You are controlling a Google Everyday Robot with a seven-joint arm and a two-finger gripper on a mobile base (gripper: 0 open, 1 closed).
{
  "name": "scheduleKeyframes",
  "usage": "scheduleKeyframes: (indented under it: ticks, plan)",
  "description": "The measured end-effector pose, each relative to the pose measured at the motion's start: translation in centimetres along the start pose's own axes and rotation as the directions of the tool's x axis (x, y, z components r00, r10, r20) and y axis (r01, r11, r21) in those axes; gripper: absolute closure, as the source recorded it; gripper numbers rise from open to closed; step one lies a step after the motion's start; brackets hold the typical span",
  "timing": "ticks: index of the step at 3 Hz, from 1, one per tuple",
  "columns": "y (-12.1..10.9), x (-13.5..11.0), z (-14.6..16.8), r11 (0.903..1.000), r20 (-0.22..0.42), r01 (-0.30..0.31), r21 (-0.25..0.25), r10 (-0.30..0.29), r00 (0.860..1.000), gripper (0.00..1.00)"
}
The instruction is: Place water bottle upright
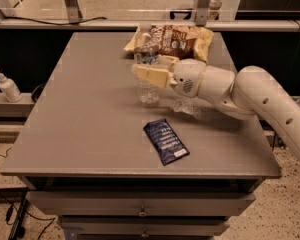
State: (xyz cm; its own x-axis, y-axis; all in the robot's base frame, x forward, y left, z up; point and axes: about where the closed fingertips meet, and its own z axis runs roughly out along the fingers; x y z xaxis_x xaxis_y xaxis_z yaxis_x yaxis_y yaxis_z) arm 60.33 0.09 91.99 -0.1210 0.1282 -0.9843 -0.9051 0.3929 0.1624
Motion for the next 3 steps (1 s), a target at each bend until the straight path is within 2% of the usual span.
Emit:
scheduleKeyframes:
  ticks: [1,2,3]
  plan:
    - [0.3,0.3,-0.6,0.9999,-0.004,-0.007,0.013,0.007,1.000,0.00]
    - [0.7,0.7,-1.3,0.9996,-0.006,-0.009,0.028,0.009,1.000,0.18]
    - [0.7,0.6,-1.8,0.9989,-0.010,-0.007,0.046,0.007,1.000,0.42]
